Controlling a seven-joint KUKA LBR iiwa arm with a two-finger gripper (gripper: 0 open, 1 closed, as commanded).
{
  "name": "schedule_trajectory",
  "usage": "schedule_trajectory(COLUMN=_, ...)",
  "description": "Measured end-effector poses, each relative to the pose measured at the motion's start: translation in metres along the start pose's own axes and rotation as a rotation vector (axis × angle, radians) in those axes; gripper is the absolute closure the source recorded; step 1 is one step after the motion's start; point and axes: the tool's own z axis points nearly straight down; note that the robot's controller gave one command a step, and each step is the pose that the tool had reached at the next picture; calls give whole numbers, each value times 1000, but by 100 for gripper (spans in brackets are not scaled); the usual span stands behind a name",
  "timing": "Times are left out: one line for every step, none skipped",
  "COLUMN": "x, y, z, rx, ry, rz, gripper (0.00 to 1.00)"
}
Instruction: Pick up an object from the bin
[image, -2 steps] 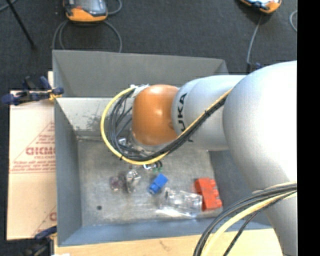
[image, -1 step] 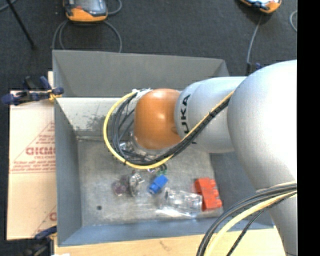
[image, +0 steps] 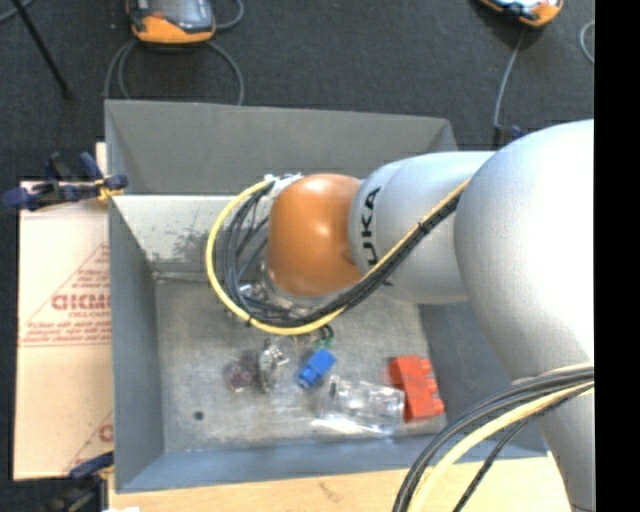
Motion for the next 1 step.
schedule_trajectory(x=-1, y=0, z=-1, rx=-1, ry=1, rz=7, gripper=0)
